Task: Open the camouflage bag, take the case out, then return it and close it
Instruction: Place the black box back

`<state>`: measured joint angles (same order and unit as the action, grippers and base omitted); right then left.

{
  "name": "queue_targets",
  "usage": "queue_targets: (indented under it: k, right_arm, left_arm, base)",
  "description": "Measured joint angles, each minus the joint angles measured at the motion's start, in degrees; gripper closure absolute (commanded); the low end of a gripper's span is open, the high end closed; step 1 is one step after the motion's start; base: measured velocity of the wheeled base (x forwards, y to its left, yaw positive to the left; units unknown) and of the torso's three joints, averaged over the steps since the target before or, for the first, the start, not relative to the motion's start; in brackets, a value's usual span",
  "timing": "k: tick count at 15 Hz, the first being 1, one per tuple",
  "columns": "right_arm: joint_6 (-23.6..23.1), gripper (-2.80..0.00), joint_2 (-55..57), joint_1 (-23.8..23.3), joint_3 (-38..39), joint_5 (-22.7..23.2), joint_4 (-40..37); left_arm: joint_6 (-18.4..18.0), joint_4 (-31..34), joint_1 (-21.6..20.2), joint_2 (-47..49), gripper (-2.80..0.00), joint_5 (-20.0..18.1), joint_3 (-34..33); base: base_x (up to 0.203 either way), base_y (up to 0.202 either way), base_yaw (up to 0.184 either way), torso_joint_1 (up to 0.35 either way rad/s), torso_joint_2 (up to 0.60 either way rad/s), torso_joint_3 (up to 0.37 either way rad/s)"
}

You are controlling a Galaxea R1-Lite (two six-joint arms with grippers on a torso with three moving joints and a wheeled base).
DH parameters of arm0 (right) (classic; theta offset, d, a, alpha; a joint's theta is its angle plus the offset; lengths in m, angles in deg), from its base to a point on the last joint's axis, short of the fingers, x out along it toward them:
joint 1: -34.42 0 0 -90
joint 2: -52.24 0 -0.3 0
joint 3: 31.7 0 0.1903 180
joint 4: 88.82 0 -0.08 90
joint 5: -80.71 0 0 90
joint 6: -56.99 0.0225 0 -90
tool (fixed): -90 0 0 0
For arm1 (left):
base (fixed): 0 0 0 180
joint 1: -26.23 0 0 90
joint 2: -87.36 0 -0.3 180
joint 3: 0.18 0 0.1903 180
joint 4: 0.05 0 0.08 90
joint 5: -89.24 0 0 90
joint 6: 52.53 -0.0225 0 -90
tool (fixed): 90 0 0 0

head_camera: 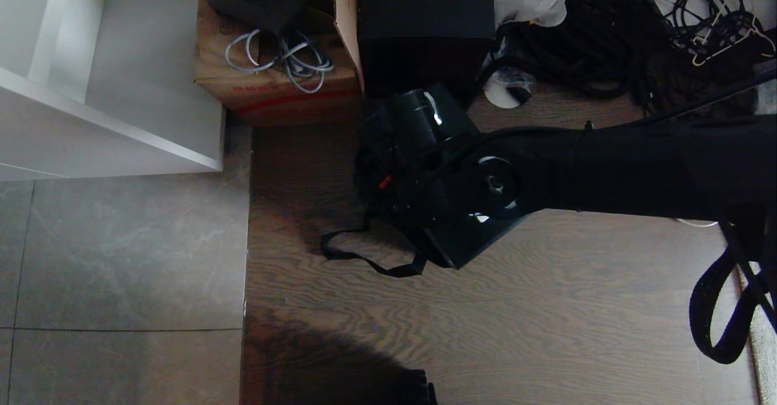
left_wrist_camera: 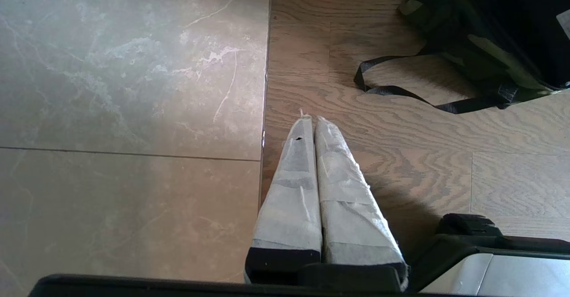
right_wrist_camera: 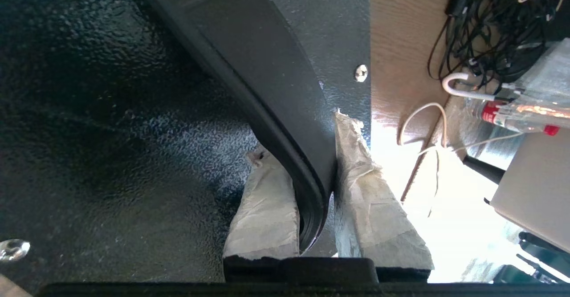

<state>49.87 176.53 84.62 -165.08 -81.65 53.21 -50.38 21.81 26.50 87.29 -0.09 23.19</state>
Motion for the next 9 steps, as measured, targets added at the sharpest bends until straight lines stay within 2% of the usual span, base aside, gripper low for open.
queue_targets:
  k: [9]
  right_arm:
    - [0.32, 0.0, 1.66, -0.17, 0.15, 1.46, 0.02]
  left_arm:
    - [0.01, 0.0, 0.0, 0.0, 0.0, 0.01, 0.0]
  base:
    - [0.0, 0.0, 0.0, 0.0, 0.0, 0.0]
